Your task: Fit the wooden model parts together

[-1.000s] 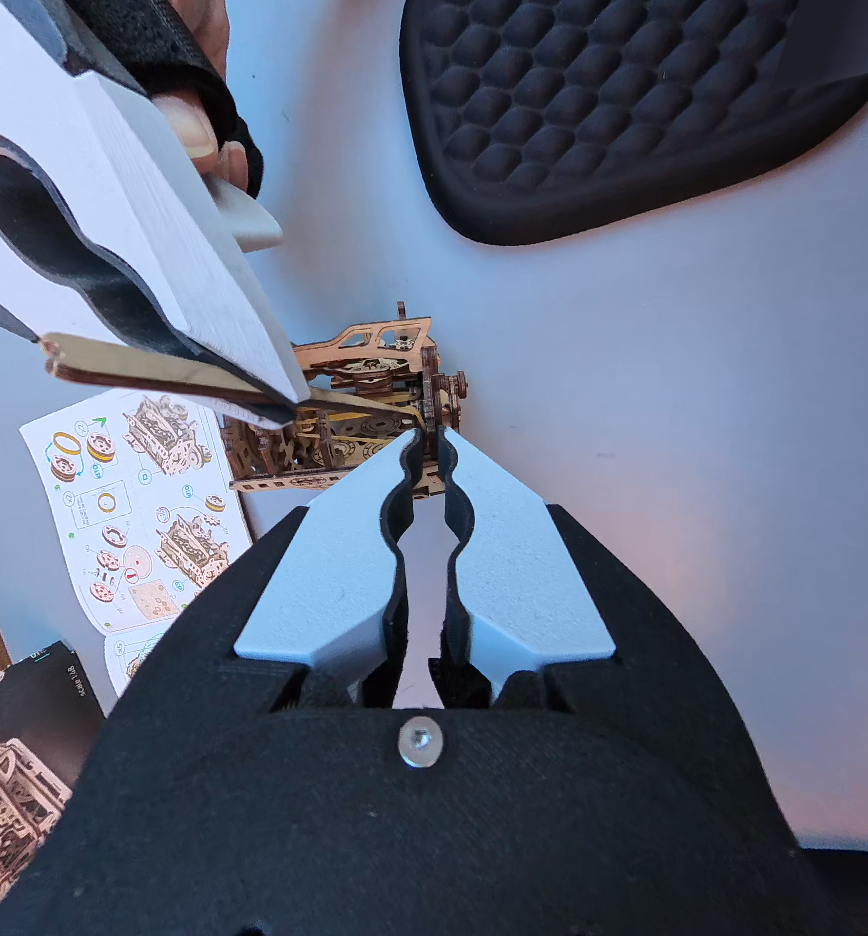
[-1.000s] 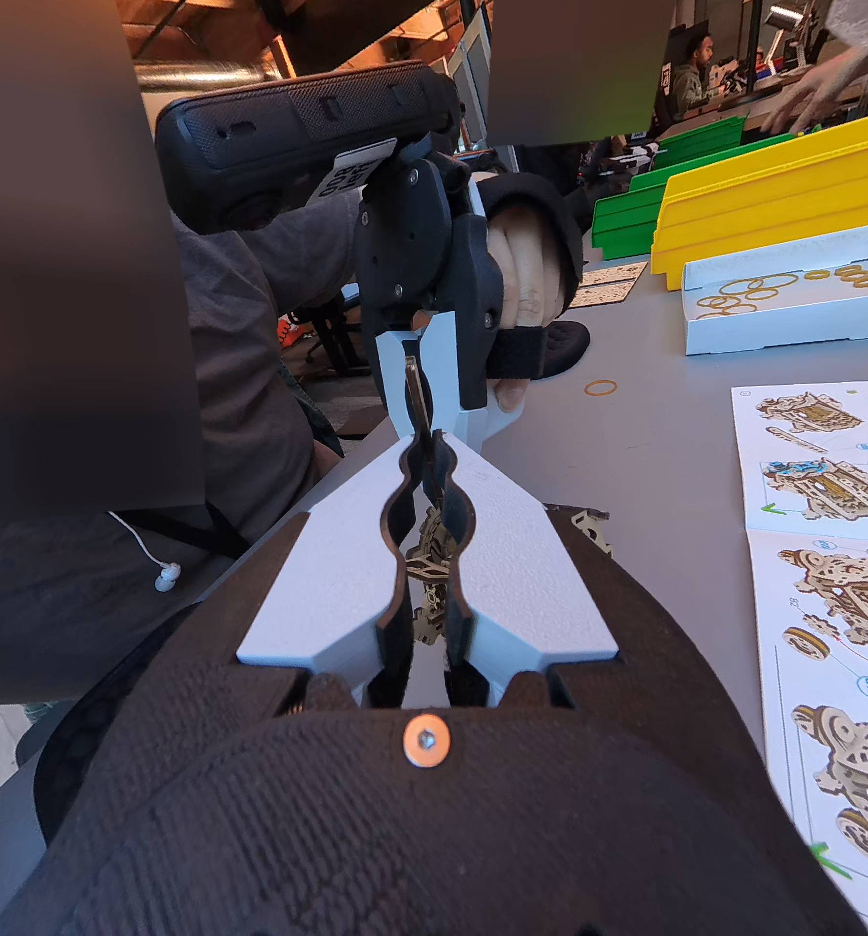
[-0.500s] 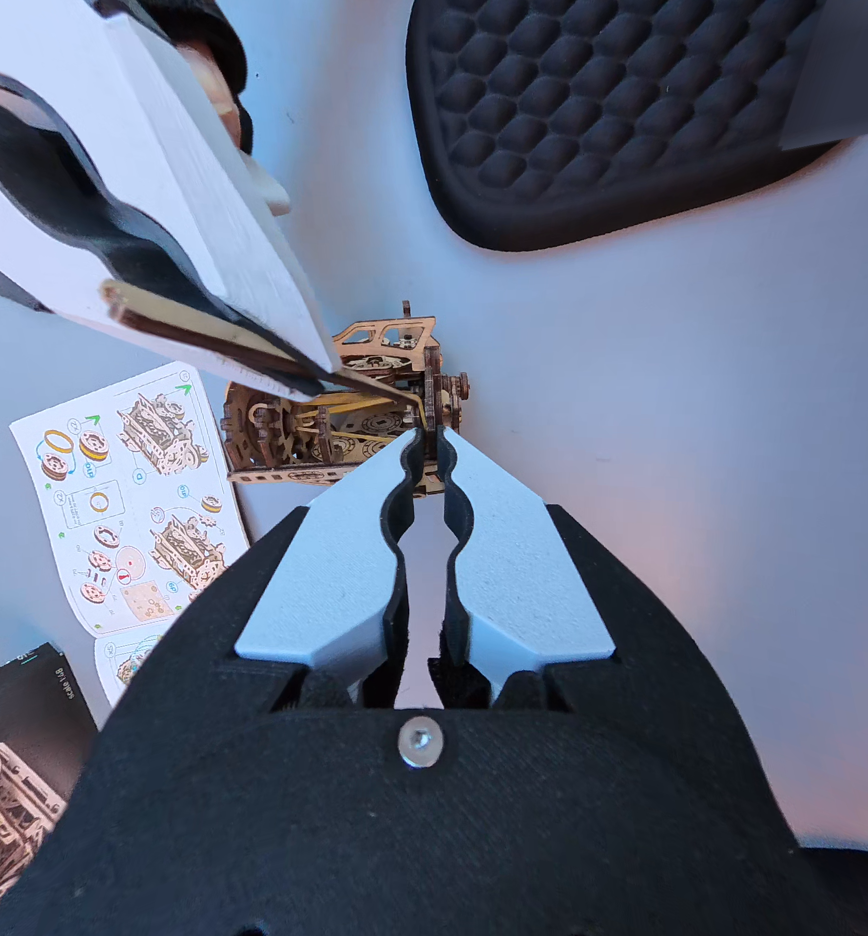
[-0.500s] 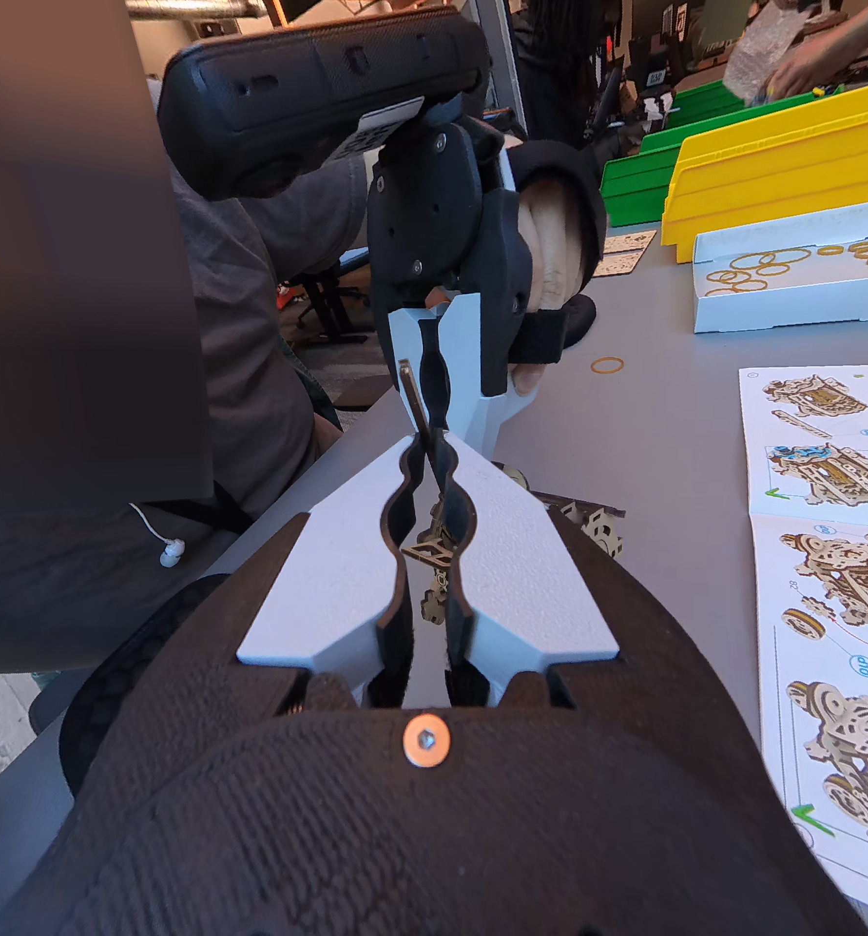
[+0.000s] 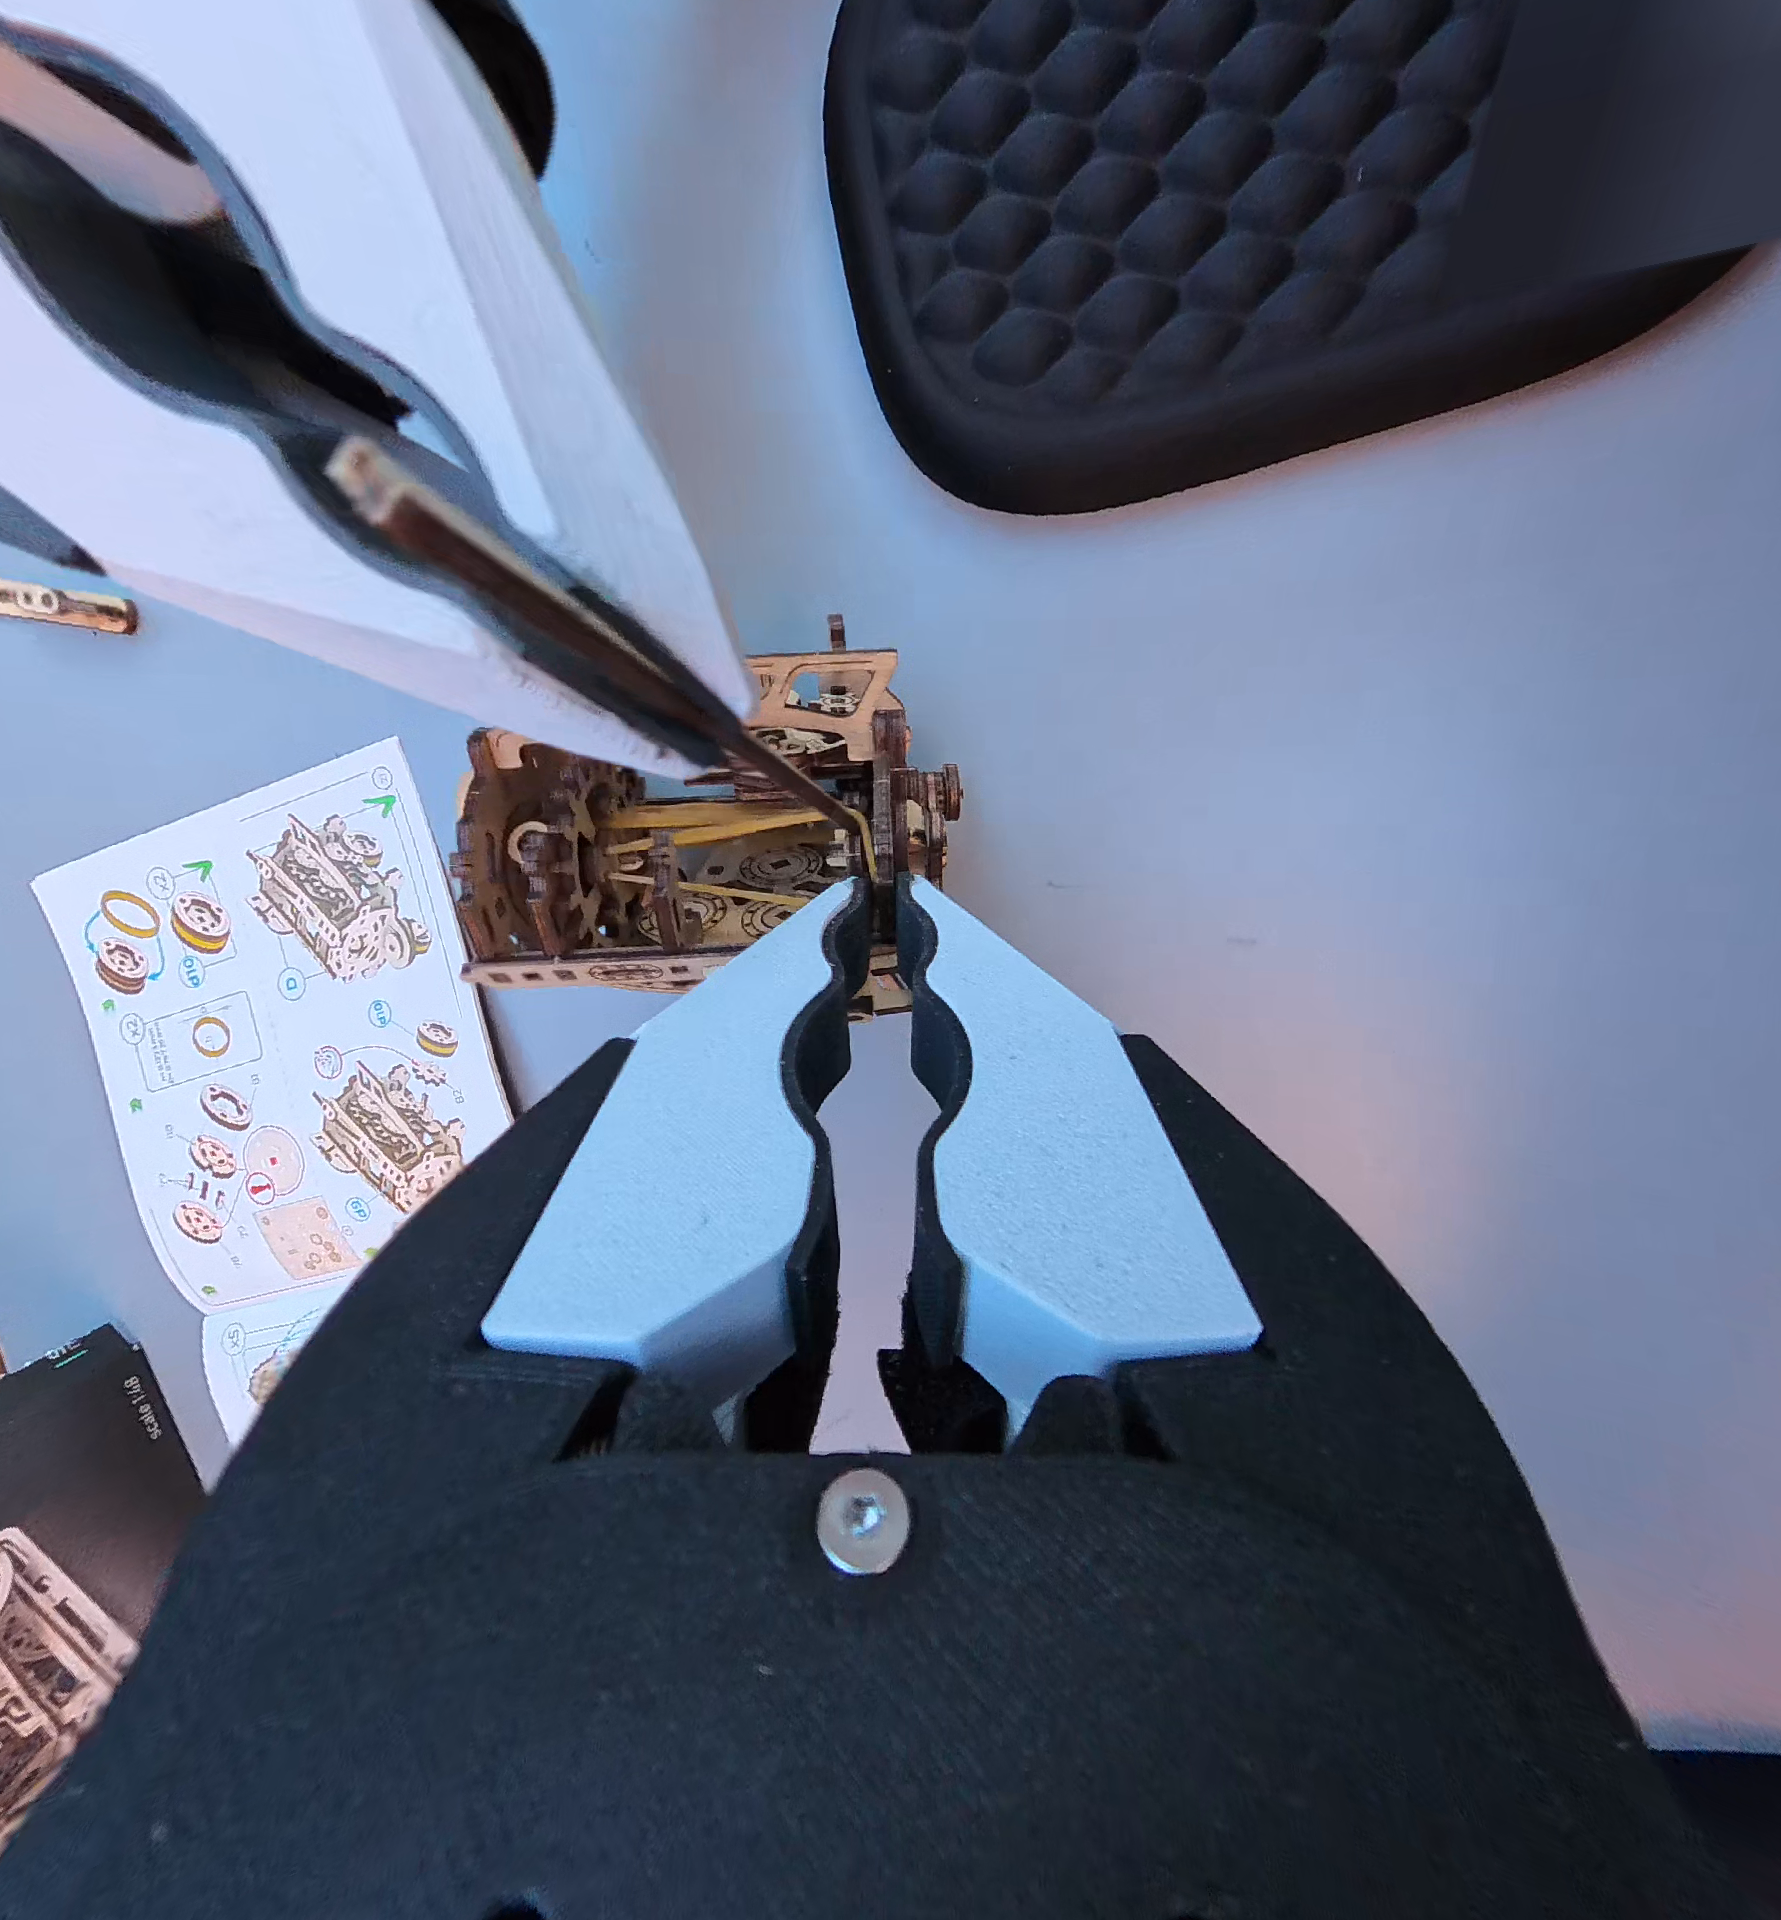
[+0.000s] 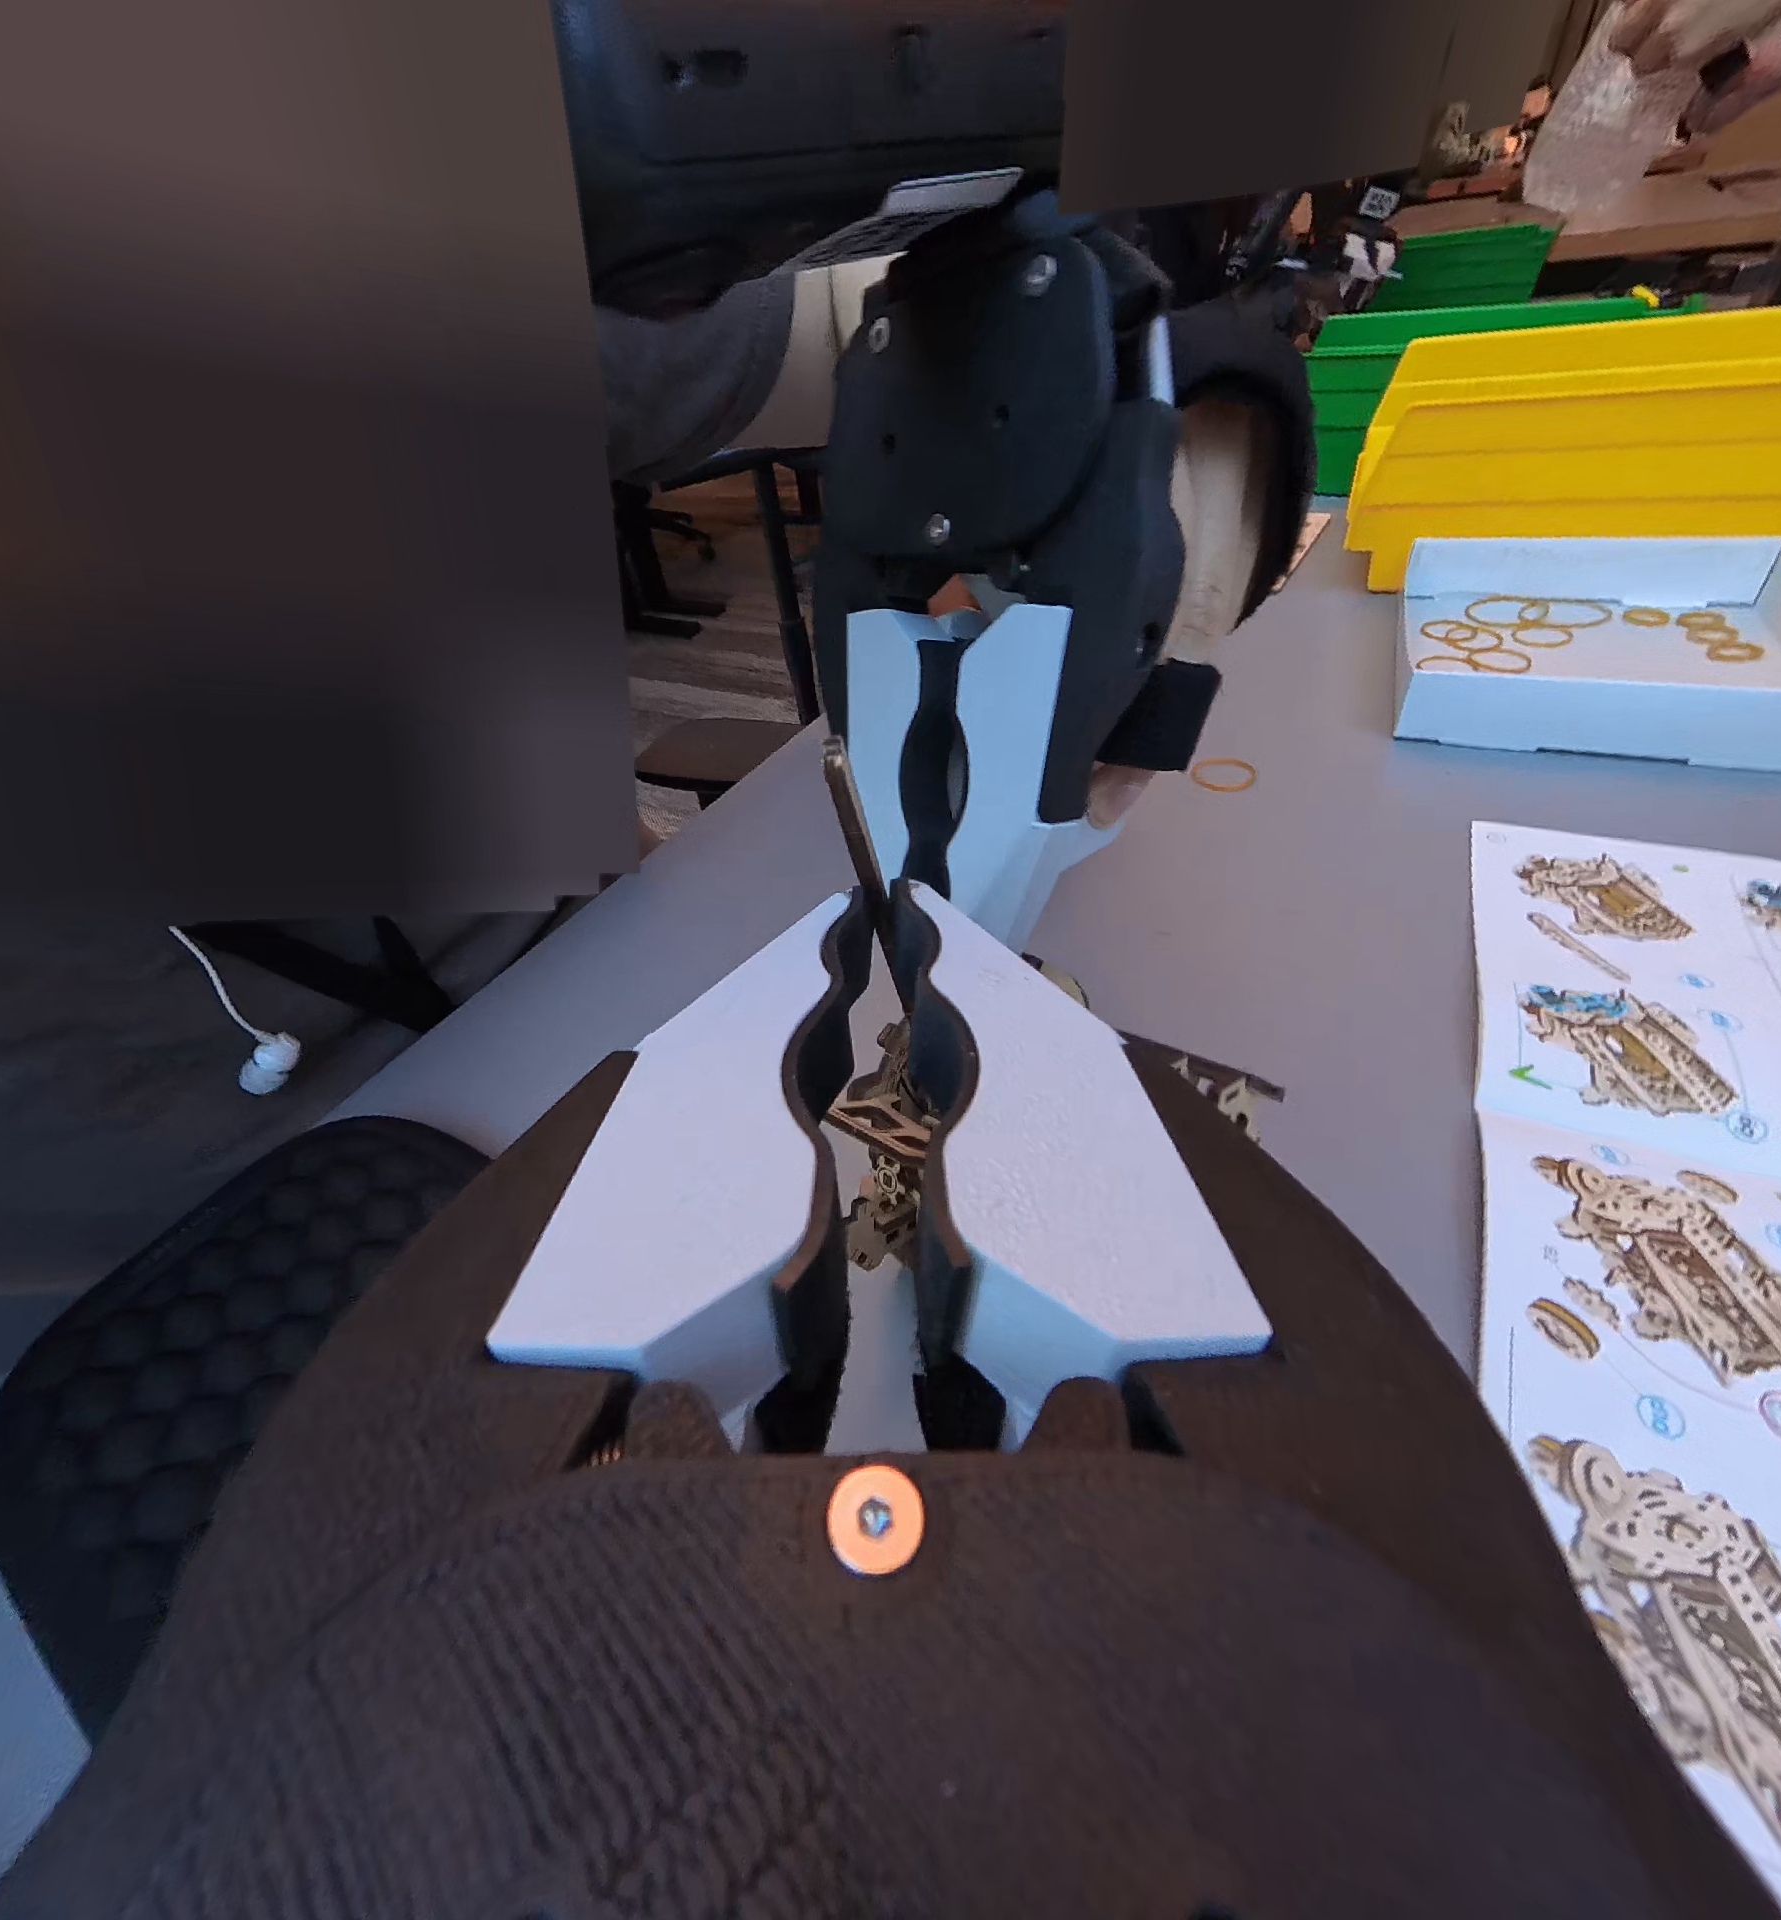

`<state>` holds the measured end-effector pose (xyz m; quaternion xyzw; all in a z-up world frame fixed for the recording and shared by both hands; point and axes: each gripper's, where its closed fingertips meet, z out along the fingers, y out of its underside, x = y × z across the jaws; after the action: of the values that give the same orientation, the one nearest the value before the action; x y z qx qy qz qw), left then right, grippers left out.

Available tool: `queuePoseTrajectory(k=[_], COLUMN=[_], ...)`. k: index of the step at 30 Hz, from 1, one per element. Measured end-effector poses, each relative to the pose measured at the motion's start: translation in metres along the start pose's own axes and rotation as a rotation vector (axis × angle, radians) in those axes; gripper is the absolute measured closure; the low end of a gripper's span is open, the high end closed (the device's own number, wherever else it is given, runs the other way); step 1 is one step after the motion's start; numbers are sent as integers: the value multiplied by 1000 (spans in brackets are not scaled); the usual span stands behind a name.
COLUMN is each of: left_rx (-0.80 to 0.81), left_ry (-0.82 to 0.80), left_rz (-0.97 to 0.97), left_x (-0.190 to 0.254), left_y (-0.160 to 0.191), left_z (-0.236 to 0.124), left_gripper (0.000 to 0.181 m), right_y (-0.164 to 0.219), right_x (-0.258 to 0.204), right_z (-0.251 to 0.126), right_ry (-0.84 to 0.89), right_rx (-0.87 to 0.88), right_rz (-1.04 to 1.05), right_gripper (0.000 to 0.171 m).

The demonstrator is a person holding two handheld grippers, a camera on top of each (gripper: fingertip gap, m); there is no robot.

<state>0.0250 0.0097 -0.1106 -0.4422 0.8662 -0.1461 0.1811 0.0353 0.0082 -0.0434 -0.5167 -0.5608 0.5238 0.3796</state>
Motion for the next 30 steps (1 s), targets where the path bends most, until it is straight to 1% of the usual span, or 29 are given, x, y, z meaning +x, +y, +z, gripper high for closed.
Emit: queuePoseTrajectory(k=[7,10,13,17,24,30], left_rx=[3,11,27,55,89,100], left_ry=[10,13,17,35,32,31], left_rz=[-5,11,34,4,12,46], left_x=[2,2,2,1,4,6], left_y=[2,2,2,1,4,3], left_z=[0,-1,-1,-1,-2,-2], left_gripper=[179,179,179,179,179,179], right_y=[5,7,9,11,17,17], right_x=[-15,-19,-23,-25,-33,-31], right_z=[7,8,11,13,25,25], right_ry=[69,140,153,145,171,184], right_rx=[-87,-118,-146,-172,-288,-338], right_rz=[-233,-378,-434,-456,-656,-736], right_gripper=[170,170,169,169,170,171])
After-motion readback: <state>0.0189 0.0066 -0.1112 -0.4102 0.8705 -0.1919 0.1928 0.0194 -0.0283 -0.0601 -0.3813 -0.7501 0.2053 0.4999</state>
